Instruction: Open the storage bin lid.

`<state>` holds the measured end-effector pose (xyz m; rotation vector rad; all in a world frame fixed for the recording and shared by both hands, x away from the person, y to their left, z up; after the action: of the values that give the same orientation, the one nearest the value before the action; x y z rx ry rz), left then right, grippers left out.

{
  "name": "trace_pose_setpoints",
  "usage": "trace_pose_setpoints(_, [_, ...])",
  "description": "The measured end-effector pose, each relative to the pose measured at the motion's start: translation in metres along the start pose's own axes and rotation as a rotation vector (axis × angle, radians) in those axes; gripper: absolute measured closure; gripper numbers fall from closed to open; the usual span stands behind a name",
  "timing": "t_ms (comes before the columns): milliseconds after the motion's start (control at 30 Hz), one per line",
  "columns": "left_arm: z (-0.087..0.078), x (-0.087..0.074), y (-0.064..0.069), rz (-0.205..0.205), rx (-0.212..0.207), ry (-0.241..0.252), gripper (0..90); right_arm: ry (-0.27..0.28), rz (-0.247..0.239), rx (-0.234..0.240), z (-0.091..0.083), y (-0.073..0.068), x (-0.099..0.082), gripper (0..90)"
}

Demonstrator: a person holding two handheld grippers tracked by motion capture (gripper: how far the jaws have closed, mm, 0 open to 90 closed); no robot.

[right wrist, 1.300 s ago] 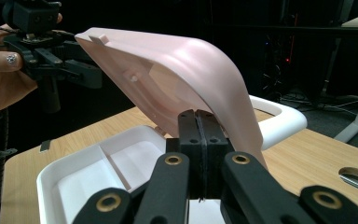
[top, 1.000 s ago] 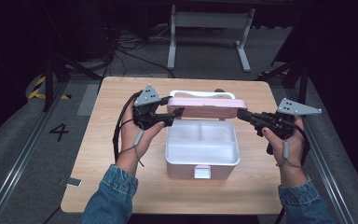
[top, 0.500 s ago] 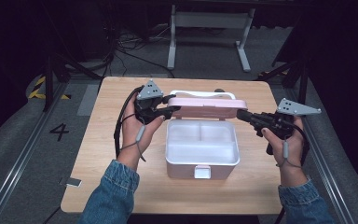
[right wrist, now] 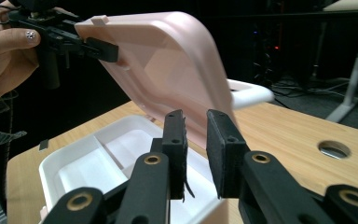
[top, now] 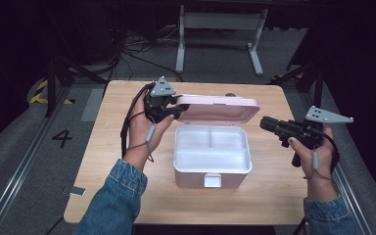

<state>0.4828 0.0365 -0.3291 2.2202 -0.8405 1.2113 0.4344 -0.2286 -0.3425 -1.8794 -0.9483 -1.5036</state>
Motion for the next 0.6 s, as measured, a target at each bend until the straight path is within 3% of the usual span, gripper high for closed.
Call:
trace_pose_setpoints(100, [0.002, 0.002, -0.003, -0.012, 0.002, -0.014, 68.6, 0.0, 0.009, -0.034, -0.013, 0.007, -0.004, 78.6])
trace_pose_setpoints(200, [0.003, 0.005, -0.005, -0.05, -0.012, -0.047, 68.1, 0.0, 0.019, -0.064, -0.024, 0.012, -0.006, 78.6])
trace_pose_setpoints(367, [0.009, 0.011, -0.012, -0.015, 0.028, -0.078, 69.2, -0.003, 0.03, -0.108, -0.042, 0.018, -0.012, 78.6])
trace_pose_setpoints(600, [0.022, 0.018, -0.025, -0.045, 0.029, -0.085, 69.6, 0.005, 0.044, -0.147, -0.058, 0.022, -0.014, 78.1])
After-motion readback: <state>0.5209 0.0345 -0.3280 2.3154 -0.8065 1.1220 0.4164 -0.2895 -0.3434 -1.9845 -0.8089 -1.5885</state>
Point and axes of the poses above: each handheld gripper's, and its own axes: z roughly forward along the jaws, x roughly out of its top, y roughly to its right, the point moved 10 cm from there along z, roughly forward along the jaws, and after that the axes turned 11 degrees about -z, right-handed, at the moved point
